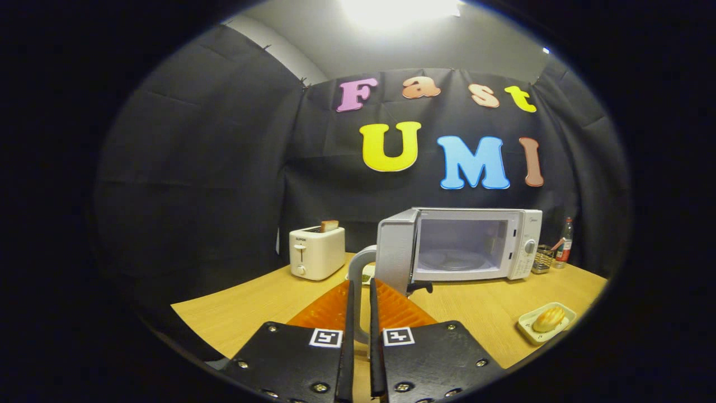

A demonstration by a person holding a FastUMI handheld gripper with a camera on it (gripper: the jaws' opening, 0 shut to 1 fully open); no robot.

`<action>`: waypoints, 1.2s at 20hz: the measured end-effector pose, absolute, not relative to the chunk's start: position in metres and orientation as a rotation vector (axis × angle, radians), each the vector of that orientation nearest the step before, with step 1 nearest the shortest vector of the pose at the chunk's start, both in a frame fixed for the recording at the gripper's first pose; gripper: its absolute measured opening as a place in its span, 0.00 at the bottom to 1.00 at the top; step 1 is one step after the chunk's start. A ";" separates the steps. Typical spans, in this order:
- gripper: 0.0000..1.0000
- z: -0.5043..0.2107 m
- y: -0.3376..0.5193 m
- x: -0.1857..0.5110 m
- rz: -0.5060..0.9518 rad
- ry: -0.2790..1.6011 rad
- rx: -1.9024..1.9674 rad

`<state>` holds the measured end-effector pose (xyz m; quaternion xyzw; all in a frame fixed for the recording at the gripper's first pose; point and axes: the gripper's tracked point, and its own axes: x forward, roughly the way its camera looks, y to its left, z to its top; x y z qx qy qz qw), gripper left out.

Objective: Open the microwave, put the food inside, and close the microwave door.

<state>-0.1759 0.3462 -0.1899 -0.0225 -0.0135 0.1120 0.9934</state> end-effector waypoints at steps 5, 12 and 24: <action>0.56 -0.192 0.213 -0.181 0.116 -0.062 -0.271; 0.96 -0.204 0.121 -0.204 0.190 -0.083 -0.216; 0.97 -0.328 -0.012 -0.173 0.253 0.360 -0.220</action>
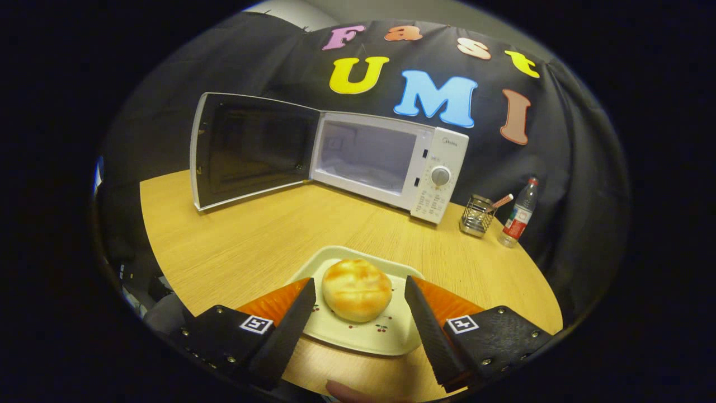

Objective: Open the microwave, put the food inside, and close the microwave door.

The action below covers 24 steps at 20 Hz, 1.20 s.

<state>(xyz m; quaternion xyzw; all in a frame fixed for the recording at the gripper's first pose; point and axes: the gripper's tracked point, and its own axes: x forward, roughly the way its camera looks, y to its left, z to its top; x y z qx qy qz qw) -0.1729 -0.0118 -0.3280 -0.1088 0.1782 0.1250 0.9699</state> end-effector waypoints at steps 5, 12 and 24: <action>0.97 -0.348 0.001 -0.167 0.318 0.469 -0.078; 0.69 -0.351 0.000 -0.165 0.289 0.524 0.003; 0.61 -0.278 0.047 -0.138 0.304 0.392 0.029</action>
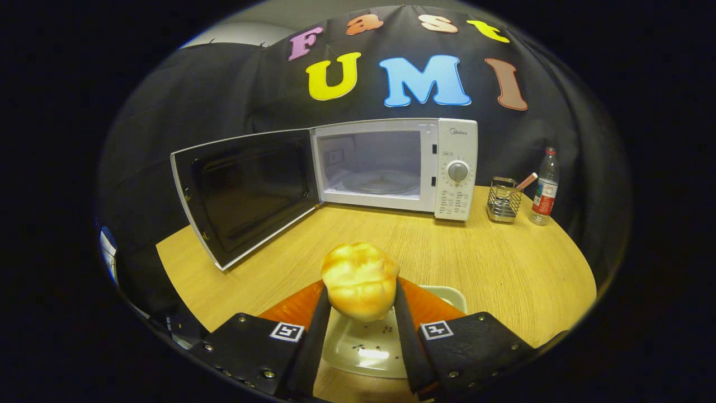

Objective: Open the microwave, put the food inside, and close the microwave door.

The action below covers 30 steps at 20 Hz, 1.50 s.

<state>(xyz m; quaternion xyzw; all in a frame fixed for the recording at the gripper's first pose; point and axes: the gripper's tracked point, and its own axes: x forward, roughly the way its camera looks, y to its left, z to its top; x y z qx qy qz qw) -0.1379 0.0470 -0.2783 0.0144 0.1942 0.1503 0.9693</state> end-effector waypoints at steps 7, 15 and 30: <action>0.61 -0.235 0.085 -0.080 0.298 0.350 0.110; 0.61 -0.216 0.116 -0.002 0.231 0.321 0.199; 0.61 -0.238 0.147 0.182 -0.005 0.312 0.547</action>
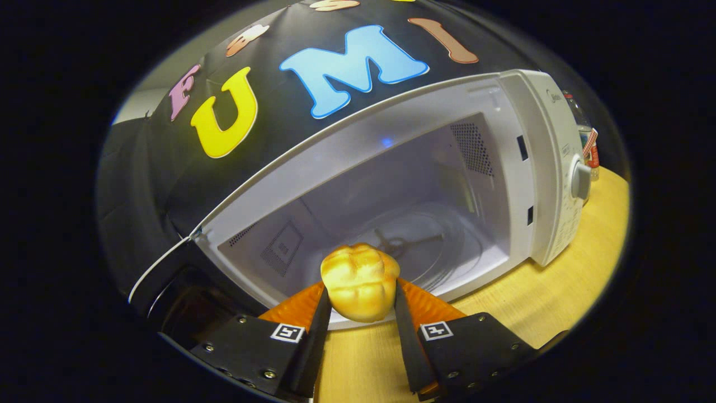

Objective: Open the microwave, put the food inside, and close the microwave door.

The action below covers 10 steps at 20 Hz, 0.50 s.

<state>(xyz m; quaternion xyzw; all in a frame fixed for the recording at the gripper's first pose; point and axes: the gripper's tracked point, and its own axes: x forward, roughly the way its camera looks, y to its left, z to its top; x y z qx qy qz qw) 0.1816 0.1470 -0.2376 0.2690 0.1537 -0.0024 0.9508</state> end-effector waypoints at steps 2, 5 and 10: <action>0.60 -0.242 0.150 0.196 -0.021 0.315 0.581; 0.66 -0.242 0.142 0.215 -0.080 0.282 0.602; 0.74 -0.253 0.137 0.226 -0.079 0.314 0.636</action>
